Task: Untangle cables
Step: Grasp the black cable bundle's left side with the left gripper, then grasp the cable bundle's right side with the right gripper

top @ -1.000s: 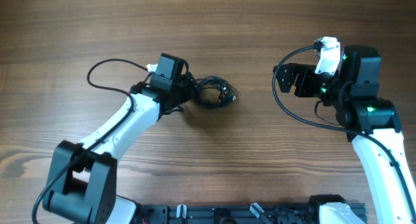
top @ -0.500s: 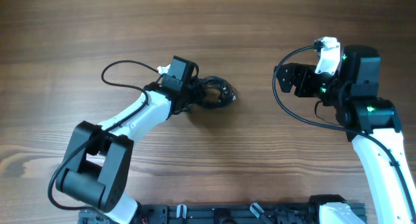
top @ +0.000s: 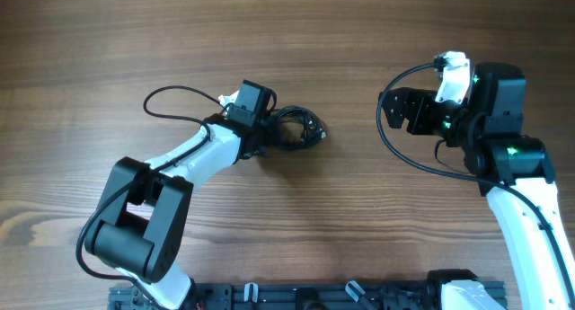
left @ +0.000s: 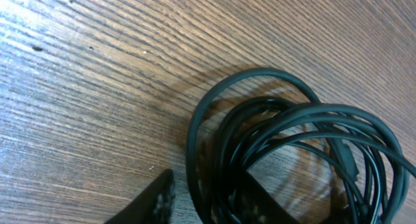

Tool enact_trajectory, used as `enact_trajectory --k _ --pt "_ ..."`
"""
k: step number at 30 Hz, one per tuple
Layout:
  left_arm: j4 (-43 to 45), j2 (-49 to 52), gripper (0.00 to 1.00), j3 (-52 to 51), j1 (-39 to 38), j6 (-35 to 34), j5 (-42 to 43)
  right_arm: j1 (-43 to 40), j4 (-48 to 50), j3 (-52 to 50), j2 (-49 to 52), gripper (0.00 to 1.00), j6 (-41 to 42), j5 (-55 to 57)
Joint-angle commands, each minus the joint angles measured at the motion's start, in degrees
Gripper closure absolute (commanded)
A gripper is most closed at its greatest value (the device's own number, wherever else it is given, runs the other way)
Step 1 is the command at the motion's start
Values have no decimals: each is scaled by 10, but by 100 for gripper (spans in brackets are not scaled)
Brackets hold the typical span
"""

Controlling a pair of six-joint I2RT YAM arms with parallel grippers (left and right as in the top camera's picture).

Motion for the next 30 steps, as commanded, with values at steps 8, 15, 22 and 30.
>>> enact_trajectory --k 8,15,22,30 --pt "0 0 96 8 -3 1 -12 3 -3 6 7 11 7 -11" --pt "0 -72 96 8 -3 3 27 31 -8 0 42 12 1 -16" --pt "0 -112 96 8 -3 3 104 125 18 0 122 22 2 -1" --pt "0 -114 96 8 -3 3 145 179 45 0 236 31 32 29"
